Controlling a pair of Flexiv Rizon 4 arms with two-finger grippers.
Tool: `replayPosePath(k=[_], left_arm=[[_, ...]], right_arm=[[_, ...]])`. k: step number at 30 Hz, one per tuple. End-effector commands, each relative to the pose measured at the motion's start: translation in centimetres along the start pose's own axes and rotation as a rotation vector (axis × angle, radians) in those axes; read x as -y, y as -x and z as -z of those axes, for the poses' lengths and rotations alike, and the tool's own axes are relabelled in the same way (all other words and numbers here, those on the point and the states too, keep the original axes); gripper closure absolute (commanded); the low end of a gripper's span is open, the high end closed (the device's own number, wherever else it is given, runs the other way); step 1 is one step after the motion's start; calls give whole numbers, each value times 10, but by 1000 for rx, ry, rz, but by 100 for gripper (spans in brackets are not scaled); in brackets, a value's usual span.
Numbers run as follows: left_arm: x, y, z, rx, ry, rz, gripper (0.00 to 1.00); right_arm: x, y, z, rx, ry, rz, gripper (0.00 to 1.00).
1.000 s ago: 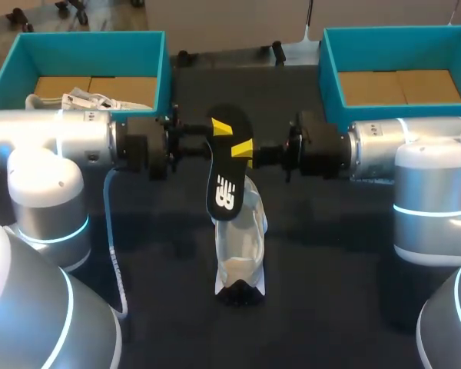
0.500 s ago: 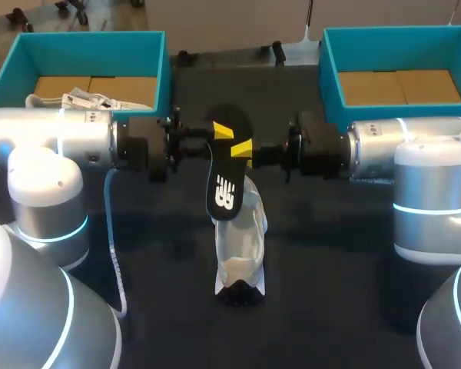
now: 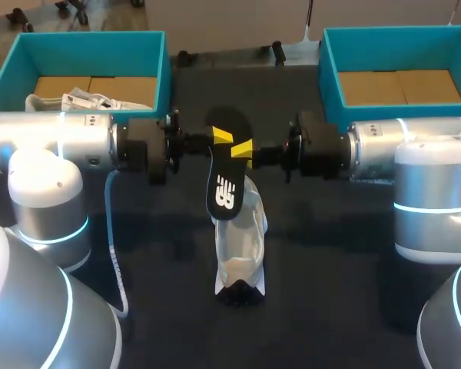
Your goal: Take the shoe out of the shoebox, open the shoe tongue, remove and reinsert the insole, then place the shoe into the shoebox
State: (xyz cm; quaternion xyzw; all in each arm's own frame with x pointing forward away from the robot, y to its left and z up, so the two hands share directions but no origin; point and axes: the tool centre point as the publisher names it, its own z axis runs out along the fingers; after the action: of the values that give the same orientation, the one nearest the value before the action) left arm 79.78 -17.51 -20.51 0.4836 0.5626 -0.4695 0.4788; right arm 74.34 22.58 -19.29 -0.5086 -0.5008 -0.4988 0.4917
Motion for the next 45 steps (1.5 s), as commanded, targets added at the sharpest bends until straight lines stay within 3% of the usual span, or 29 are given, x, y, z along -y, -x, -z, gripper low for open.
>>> replayPosePath(k=[1, 2, 3, 4, 12, 15, 16, 17, 27, 32, 34, 35, 45], left_arm=[[3, 1, 0, 6, -4, -8, 100], [3, 1, 0, 6, -4, -8, 100], [4, 2, 0, 7, -4, -12, 100], [5, 3, 1, 7, -3, -14, 100], [17, 5, 11, -26, -2, -17, 100], [21, 3, 13, -28, -25, 13, 100], [25, 0, 16, -37, -47, 43, 100], [28, -2, 18, -41, -53, 55, 100], [64, -24, 39, -131, -89, 154, 100], [80, -32, 44, -108, -106, 254, 100], [84, -35, 44, -126, -154, 374, 100], [85, -39, 43, -200, -145, 379, 100], [85, -39, 43, -200, -145, 379, 100]], right_arm=[[0, 0, -2, 3, 2, 0, 83], [0, 0, -2, 3, 2, 0, 83], [0, 0, -2, 3, 2, 0, 9], [0, -1, 1, 19, 4, 28, 0], [4, -13, 26, 128, -13, 386, 0], [5, -14, 35, 138, -54, 468, 0], [6, -17, 42, 175, -117, 509, 0], [5, -17, 45, 216, -141, 493, 0], [5, -17, 45, 216, -141, 493, 0], [9, -34, 61, 363, -287, 870, 0], [19, -37, 70, 390, -362, 1050, 0], [19, -37, 70, 390, -362, 1050, 0], [19, -37, 70, 390, -362, 1050, 0]])
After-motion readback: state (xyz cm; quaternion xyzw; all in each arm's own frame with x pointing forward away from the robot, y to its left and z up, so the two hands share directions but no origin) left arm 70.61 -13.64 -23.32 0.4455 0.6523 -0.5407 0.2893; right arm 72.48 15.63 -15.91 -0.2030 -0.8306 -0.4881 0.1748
